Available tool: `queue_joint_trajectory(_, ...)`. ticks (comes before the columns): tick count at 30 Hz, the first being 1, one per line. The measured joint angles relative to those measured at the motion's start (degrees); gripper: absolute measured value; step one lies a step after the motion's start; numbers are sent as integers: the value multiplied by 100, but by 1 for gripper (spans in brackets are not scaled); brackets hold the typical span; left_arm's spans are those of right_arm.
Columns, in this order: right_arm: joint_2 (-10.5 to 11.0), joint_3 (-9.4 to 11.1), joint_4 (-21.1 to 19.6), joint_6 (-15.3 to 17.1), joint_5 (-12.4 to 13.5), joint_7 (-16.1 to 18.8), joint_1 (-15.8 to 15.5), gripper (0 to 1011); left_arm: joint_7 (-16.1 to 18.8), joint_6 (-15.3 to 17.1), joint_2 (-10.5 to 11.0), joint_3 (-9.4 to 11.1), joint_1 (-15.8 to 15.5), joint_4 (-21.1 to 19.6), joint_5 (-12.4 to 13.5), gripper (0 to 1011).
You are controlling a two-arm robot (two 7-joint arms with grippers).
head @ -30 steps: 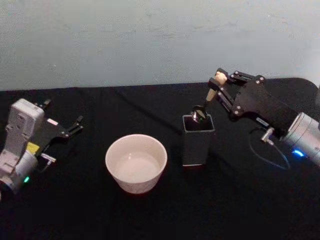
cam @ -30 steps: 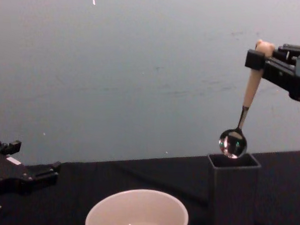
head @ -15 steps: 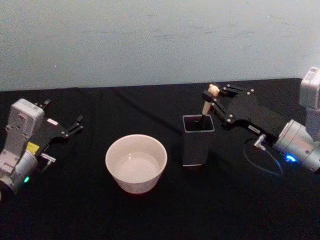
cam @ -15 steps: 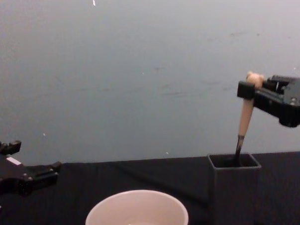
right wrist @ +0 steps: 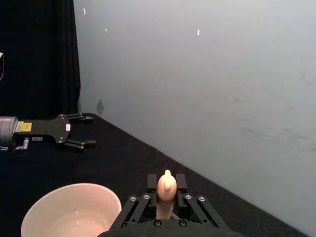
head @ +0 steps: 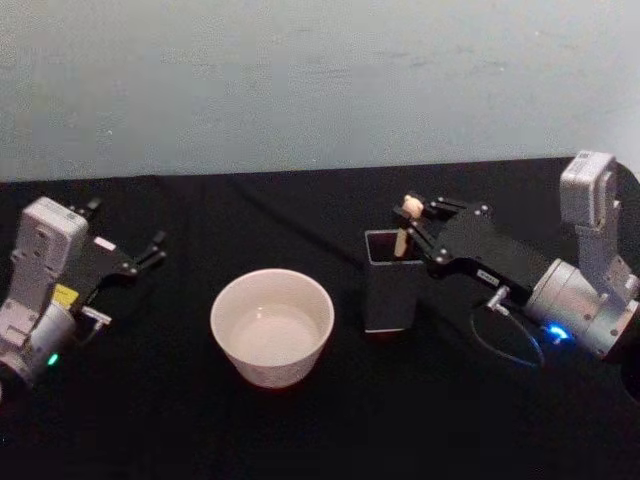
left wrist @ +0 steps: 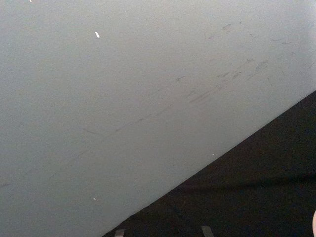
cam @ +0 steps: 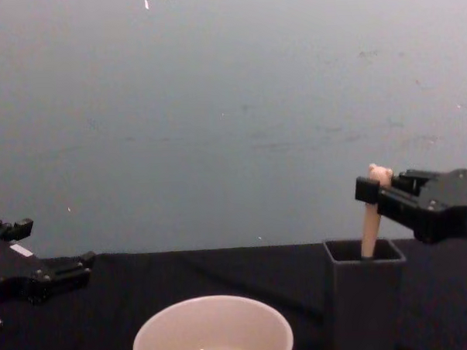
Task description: Pick up the stirring spoon with one hand, stir inside the cup, then place it back in its original position.
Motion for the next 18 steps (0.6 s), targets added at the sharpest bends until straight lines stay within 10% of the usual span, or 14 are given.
queue_joint_trajectory(18,-107,-130,210,218,-79,-143,24,214,0,0,0,0,0,0,0,1001)
